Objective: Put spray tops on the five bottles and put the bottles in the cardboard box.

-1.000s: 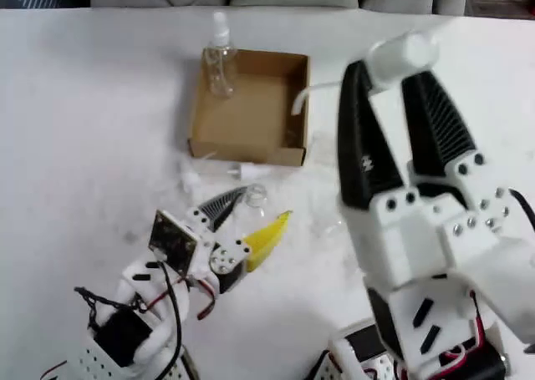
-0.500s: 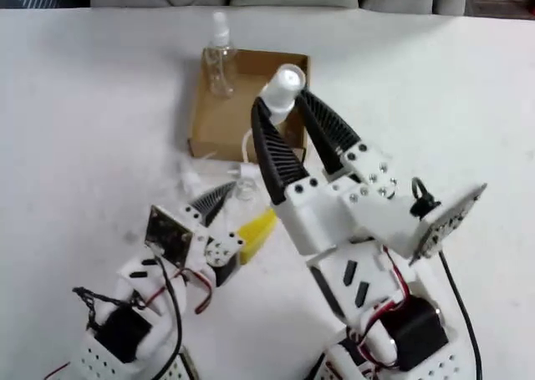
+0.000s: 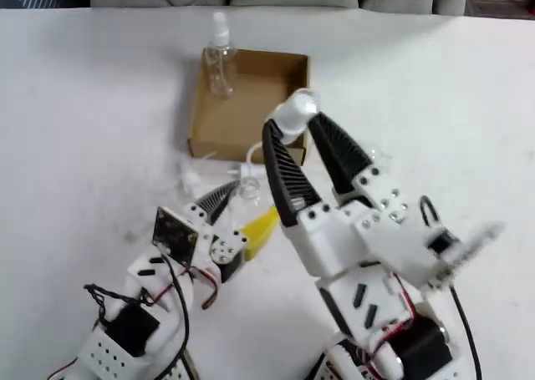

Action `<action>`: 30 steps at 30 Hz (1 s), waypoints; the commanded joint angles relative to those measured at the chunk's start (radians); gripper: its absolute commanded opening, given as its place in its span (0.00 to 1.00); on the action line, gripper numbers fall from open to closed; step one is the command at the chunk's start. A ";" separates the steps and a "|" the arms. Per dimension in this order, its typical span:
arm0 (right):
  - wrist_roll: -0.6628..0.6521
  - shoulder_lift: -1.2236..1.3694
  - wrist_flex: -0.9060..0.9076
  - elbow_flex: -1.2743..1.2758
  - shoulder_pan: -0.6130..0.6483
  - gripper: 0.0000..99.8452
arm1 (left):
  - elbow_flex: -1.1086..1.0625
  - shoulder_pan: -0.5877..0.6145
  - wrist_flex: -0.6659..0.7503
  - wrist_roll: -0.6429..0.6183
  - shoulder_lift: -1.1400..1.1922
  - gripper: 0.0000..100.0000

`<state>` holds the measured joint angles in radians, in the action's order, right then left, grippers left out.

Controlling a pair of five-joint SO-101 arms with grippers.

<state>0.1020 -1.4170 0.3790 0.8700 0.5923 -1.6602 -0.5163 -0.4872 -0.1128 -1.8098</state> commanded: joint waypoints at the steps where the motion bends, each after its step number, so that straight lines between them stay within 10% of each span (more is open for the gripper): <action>1: 0.000 -0.004 -0.013 0.021 0.004 0.02 | 0.011 0.012 0.040 0.009 -0.019 0.02; 30: -0.002 -0.005 -0.008 0.245 0.005 0.02 | 0.006 0.013 0.037 0.009 -0.019 0.02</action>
<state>0.1020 -1.4154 0.3790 1.1155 0.5938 -1.6602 -0.5117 -0.4872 -0.1128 -1.8098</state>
